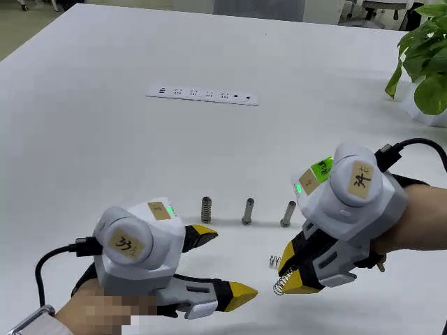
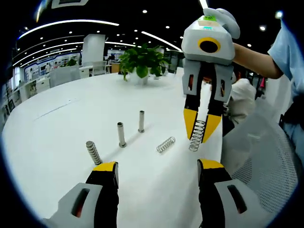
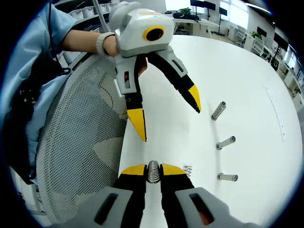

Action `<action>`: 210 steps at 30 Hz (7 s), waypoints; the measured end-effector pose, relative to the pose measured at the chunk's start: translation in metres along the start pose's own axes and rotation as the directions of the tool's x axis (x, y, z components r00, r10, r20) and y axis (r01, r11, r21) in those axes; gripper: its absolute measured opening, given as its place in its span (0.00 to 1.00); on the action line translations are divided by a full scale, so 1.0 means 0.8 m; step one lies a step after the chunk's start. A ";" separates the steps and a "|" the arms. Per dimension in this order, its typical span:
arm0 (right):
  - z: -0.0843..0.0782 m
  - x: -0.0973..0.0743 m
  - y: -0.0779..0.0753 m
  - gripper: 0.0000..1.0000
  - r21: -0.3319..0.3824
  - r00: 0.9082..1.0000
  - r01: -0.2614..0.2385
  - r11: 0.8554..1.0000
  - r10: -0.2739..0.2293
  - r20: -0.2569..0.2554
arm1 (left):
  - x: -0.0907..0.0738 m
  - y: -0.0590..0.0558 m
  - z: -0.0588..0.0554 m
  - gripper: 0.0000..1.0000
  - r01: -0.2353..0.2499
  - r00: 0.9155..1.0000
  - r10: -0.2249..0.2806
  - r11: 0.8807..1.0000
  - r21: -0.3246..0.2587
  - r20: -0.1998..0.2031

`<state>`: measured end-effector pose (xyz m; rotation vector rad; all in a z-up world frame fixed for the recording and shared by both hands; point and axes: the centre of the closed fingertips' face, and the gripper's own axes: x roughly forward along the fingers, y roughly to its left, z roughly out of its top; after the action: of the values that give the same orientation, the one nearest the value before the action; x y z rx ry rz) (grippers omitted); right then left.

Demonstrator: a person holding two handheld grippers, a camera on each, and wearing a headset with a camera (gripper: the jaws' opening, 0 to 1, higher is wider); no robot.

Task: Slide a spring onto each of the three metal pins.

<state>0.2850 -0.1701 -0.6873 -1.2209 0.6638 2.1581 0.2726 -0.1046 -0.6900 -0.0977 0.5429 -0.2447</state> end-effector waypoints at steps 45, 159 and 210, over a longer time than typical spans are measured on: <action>0.055 -0.048 -0.135 0.12 -0.238 0.968 0.168 0.956 -0.206 -0.144 | -0.027 0.058 0.005 1.00 -0.212 0.972 0.216 0.976 -0.053 0.090; 0.027 0.051 -0.164 0.52 -0.272 0.953 0.062 0.960 -0.138 -0.271 | -0.022 0.055 -0.009 1.00 -0.173 0.983 0.178 0.979 -0.108 0.037; -0.052 -0.030 -0.096 0.99 0.204 0.930 0.314 0.927 -0.344 0.129 | -0.019 0.058 -0.019 1.00 -0.183 0.983 0.186 0.975 -0.127 0.013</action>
<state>0.3724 -0.1476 -0.6960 -0.9704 0.5270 1.8487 0.2613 -0.0565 -0.7022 -0.1709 0.5385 -0.0283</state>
